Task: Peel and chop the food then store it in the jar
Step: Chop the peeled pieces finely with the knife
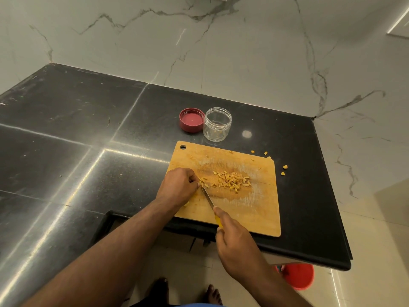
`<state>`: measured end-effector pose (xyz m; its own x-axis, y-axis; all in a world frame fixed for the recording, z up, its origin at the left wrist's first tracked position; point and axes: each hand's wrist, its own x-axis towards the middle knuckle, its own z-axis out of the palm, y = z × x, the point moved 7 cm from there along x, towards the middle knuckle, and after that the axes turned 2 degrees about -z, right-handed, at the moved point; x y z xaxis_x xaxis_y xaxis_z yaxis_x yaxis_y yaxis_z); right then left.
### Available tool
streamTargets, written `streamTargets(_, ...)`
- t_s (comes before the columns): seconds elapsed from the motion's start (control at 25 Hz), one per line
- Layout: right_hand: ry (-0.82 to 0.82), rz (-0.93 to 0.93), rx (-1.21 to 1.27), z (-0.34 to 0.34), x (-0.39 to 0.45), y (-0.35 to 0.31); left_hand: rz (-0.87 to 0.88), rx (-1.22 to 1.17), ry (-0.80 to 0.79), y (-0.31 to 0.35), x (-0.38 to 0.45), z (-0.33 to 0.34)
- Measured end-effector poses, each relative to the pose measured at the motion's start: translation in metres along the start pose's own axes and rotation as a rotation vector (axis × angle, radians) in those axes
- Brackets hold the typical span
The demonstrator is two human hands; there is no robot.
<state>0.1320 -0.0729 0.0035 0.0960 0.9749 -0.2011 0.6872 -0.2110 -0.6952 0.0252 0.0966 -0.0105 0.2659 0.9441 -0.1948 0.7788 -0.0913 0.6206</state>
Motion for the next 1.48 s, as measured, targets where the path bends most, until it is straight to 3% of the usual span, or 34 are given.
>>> streamTargets(0.2, 0.082, 0.009, 0.024, -0.013, -0.004, 0.005, 0.034, 0.011, -0.048, 0.000, 0.005, -0.005)
streamTargets(0.48, 0.015, -0.048, -0.014, 0.005, 0.009, -0.001, -0.022, 0.002, -0.009, -0.020, 0.009, -0.025)
streamTargets(0.68, 0.190, 0.064, -0.001, -0.018, 0.001, 0.028, -0.021, -0.027, -0.047, -0.030, 0.008, -0.027)
streamTargets(0.96, 0.056, -0.049, -0.025, 0.002, 0.021, 0.004, -0.006, 0.044, -0.094, -0.026, 0.006, -0.030)
streamTargets(1.16, 0.210, 0.059, -0.029, -0.021, 0.019, 0.028, -0.012, 0.127, -0.095, -0.025, 0.004, -0.030)
streamTargets(1.32, 0.081, -0.002, 0.010, -0.010, 0.010, 0.022, -0.013, 0.126, -0.093, -0.022, 0.005, -0.027)
streamTargets(1.48, 0.168, 0.049, 0.018, -0.021, 0.010, 0.033, 0.011, 0.080, -0.102, -0.014, 0.005, -0.023)
